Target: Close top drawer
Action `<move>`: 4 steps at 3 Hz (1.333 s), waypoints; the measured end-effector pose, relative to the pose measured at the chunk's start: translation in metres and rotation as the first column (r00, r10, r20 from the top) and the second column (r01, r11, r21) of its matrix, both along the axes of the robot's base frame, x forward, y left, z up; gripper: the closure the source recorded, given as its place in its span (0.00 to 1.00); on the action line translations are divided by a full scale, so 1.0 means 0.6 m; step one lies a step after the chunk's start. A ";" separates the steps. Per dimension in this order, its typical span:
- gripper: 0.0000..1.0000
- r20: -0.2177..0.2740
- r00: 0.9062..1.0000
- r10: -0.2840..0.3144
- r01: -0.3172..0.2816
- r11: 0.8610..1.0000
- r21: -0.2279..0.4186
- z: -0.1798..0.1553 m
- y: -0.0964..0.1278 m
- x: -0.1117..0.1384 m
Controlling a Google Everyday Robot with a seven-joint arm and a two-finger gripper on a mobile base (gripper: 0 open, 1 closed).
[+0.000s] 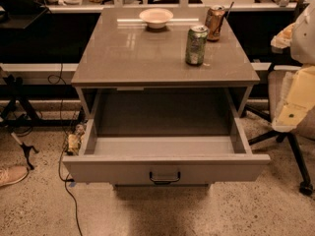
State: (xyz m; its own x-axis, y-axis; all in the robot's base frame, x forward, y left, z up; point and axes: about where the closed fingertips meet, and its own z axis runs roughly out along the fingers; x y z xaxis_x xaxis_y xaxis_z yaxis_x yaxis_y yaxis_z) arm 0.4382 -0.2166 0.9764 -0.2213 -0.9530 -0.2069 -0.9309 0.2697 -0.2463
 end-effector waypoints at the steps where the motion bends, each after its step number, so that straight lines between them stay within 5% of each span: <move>1: 0.00 0.000 1.000 0.000 0.000 1.000 0.000 0.000 0.000 0.000; 2: 0.00 -0.074 0.992 -0.098 0.103 0.992 0.075 -0.067 -0.010 -0.023; 3: 0.00 -0.205 0.945 -0.256 0.296 0.935 0.197 -0.185 -0.013 -0.062; 4: 0.00 -0.315 0.880 -0.356 0.439 0.861 0.255 -0.299 -0.011 -0.091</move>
Offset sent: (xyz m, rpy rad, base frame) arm -0.0468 -0.0193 -0.1523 0.3013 0.2871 -0.3841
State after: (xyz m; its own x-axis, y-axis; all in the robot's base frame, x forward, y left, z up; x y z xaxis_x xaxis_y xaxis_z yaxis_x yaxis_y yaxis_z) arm 0.3835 -0.2234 0.7972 -0.6509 -0.6672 -0.3623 -0.7451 0.6528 0.1366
